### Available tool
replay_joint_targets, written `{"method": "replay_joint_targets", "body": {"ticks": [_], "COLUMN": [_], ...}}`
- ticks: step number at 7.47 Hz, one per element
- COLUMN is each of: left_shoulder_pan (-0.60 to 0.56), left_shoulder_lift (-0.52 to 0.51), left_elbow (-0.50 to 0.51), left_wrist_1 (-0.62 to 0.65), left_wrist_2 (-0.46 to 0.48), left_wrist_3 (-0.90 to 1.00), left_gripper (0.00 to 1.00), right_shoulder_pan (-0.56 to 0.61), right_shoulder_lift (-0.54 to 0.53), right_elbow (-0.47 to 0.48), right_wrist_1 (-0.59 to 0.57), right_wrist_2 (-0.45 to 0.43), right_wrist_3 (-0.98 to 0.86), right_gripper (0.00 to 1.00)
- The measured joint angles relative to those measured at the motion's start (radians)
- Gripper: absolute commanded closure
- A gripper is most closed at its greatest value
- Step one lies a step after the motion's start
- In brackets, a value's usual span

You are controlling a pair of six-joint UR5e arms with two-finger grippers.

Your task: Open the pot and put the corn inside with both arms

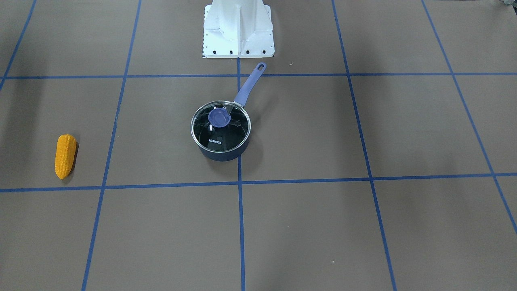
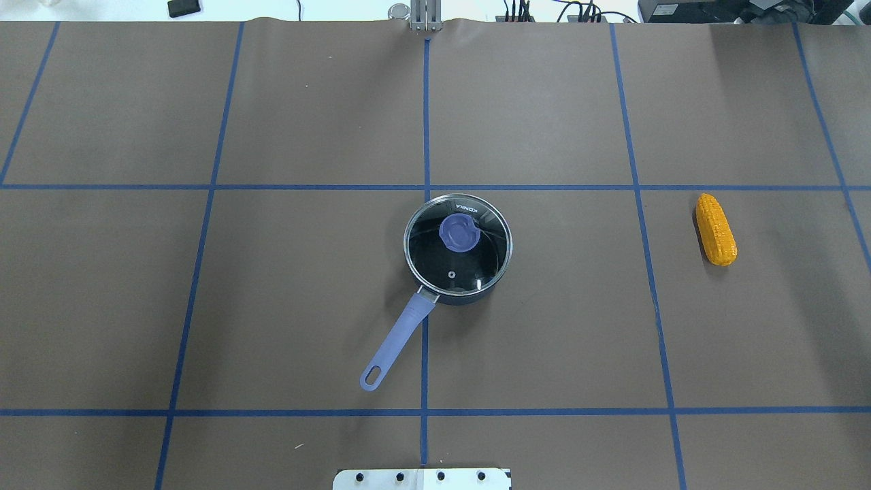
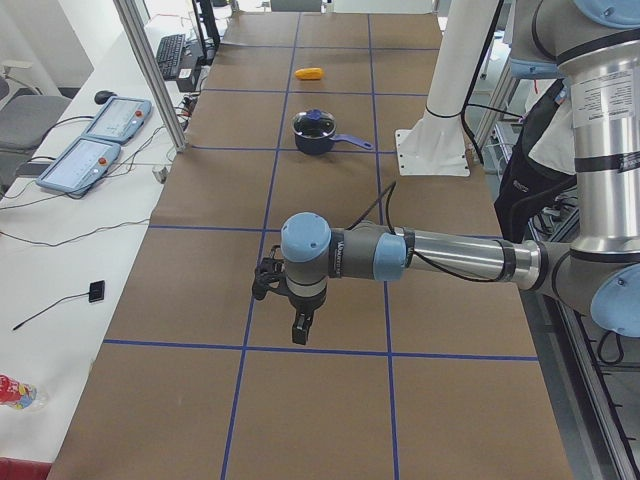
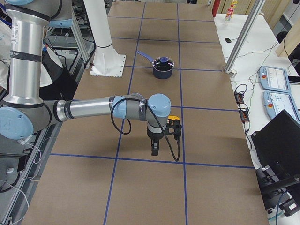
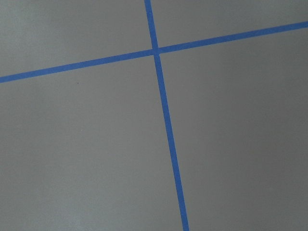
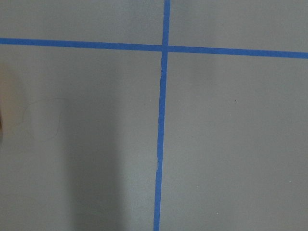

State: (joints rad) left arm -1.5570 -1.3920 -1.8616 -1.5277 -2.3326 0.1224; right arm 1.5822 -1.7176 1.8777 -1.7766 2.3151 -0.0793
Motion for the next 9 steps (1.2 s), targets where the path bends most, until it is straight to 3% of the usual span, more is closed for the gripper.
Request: {"method": "replay_joint_targets", "body": {"ticks": [2, 5, 9], "left_shoulder_pan": [0.0, -0.001, 0.057], "left_shoulder_lift": [-0.021, -0.13, -0.23], "left_elbow": [-0.015, -0.012, -0.032], "left_wrist_1": [-0.003, -0.072, -0.158], "left_wrist_2": [0.001, 0.005, -0.112], "left_wrist_3": [-0.006, -0.006, -0.093], "left_gripper": [0.02, 0.02, 0.01], "right_shoulder_pan": [-0.001, -0.003, -0.035], "right_shoulder_lift": [0.001, 0.006, 0.029], "right_elbow": [-0.007, -0.014, -0.015], "right_wrist_1": [0.079, 0.293, 0.352], "right_wrist_2": [-0.001, -0.003, 0.035], "right_wrist_3": [0.002, 0.012, 0.045], "right_gripper": [0.0, 0.0, 0.0]}}
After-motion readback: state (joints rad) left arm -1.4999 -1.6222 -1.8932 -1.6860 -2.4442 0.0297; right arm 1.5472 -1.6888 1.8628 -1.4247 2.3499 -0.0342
